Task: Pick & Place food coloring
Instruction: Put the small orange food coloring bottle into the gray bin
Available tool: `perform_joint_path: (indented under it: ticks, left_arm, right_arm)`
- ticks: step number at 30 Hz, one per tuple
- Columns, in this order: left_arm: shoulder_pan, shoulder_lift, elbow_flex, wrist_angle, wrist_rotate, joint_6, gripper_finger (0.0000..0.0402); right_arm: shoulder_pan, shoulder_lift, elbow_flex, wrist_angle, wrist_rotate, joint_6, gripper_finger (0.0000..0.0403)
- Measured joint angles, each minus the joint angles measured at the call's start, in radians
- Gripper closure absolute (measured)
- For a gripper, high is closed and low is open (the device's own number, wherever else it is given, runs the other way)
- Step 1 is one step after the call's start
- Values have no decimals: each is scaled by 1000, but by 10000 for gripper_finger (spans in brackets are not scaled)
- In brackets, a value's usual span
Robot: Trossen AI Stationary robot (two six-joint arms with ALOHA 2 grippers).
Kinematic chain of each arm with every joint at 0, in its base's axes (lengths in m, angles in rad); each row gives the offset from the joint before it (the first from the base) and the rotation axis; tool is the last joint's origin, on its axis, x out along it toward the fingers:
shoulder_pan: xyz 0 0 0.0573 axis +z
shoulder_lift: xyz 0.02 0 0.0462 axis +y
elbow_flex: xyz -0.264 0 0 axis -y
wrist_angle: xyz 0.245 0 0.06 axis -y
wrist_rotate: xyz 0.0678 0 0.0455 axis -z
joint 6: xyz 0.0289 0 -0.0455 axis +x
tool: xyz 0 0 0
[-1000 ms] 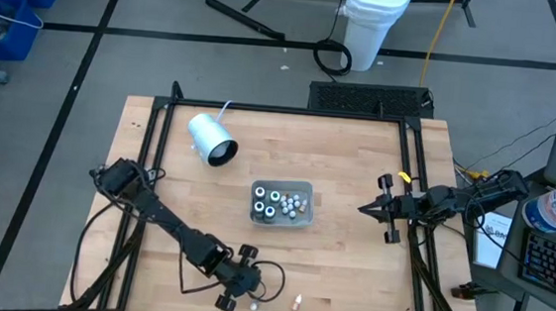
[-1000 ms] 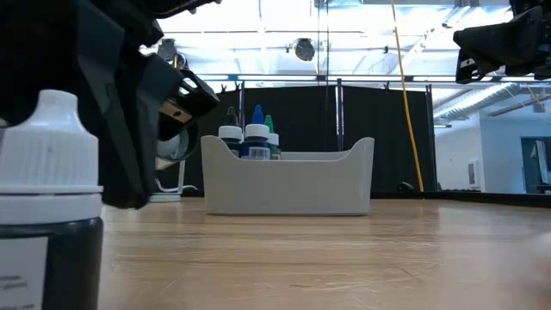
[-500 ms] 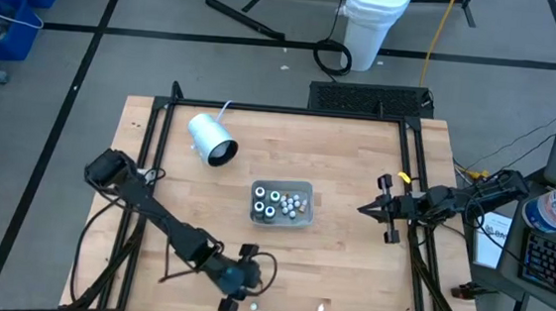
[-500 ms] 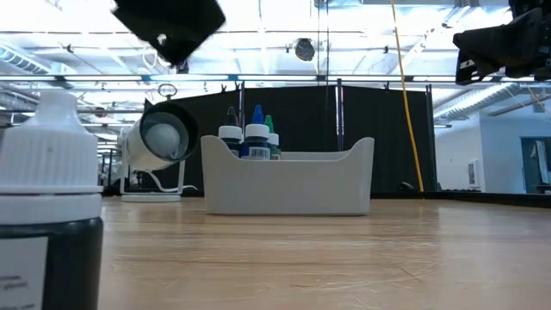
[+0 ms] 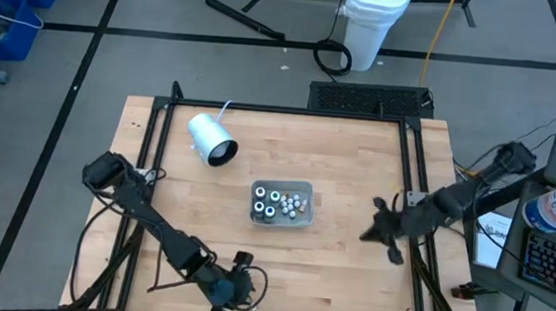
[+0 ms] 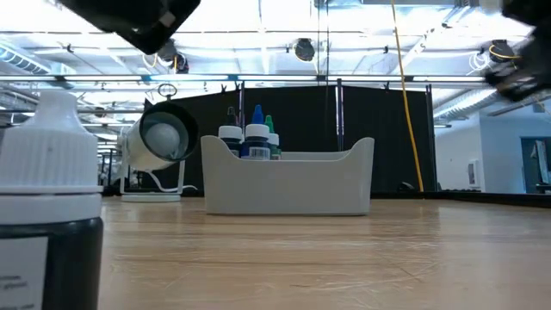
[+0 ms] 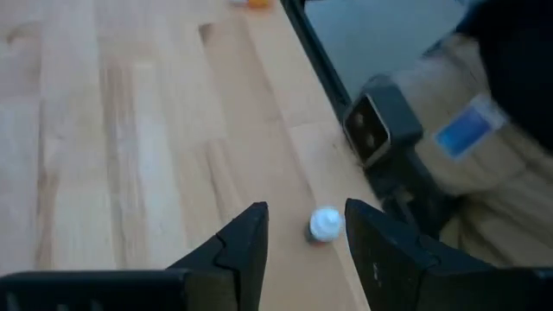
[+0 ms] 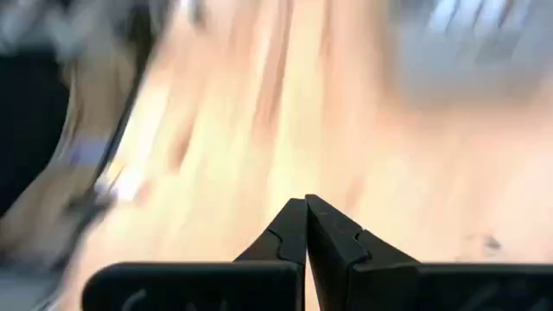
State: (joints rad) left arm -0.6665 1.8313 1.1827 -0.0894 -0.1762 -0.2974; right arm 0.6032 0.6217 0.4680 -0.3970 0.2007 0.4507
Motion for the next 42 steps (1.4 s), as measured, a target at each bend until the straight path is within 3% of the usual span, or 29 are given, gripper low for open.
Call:
perform_joint_path:
  ticks: [3,5,7,10,13,17,25,30,36,42]
  left_arm:
    - [-9,0,-1,-26,-36,53,240]
    - [-10,0,-1,-42,-55,81,240]
    - [-10,0,-1,-50,-57,99,240]
    - [-8,0,-1,-57,-57,105,240]
    - [-8,0,-1,-58,-58,105,240]
    - [-14,0,-1,-79,-52,99,240]
    - [-29,0,-2,-103,-43,60,240]
    - [-29,0,-2,-102,-43,80,240]
    - [-26,0,-2,-100,-52,78,240]
    - [-26,0,-2,-101,-59,20,240]
  right_arm:
    - [133,223,211,-374,-137,328,403]
    - [230,366,324,-507,-253,478,403]
    - [313,471,416,-471,-343,568,403]
    - [373,610,476,-251,-442,624,403]
    - [384,722,485,-132,-374,563,403]
    - [368,848,485,-99,-311,503,403]
    - [360,981,485,-67,-240,304,403]
    - [363,985,485,93,-364,310,403]
    - [370,1005,486,211,-354,252,403]
    - [366,1109,485,267,-386,243,403]
